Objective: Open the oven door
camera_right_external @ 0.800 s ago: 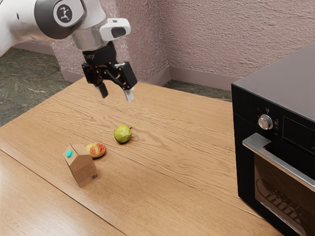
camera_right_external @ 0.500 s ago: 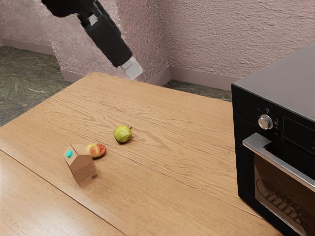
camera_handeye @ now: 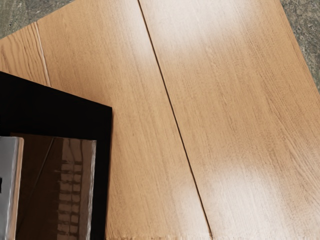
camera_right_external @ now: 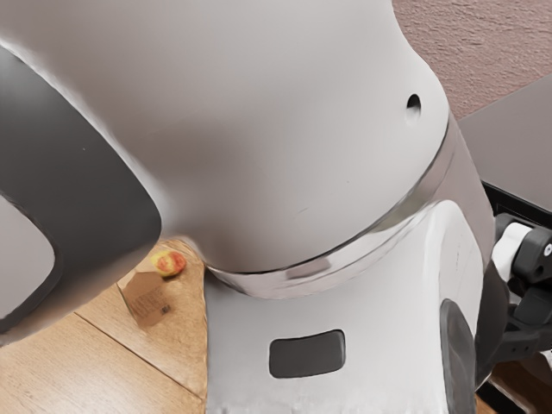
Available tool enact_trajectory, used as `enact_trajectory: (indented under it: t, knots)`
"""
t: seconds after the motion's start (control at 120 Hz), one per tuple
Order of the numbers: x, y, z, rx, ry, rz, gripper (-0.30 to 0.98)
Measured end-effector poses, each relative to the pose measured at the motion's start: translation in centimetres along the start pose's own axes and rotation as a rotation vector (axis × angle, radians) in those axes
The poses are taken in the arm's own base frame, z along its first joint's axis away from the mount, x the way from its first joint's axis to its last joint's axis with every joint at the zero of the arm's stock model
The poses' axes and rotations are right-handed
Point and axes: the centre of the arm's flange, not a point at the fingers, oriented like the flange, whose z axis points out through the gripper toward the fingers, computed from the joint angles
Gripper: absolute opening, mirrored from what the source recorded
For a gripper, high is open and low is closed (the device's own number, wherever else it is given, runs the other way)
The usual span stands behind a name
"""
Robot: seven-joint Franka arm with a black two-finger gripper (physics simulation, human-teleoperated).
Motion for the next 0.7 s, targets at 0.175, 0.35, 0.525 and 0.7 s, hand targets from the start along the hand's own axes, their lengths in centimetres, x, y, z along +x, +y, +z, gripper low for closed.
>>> enact_trajectory:
  t: [0.175, 0.35, 0.525, 0.7]
  knots:
    - [-4.9, -2.8, 4.4, -0.04, -0.063, 0.043, 0.68]
    - [-8.0, -5.5, 6.6, -0.041, -0.032, 0.086, 0.69]
    - [-8.9, -7.8, 8.3, -0.035, 0.033, 0.143, 0.68]
    - [-10.7, -9.8, 9.8, -0.029, 0.059, 0.17, 0.68]
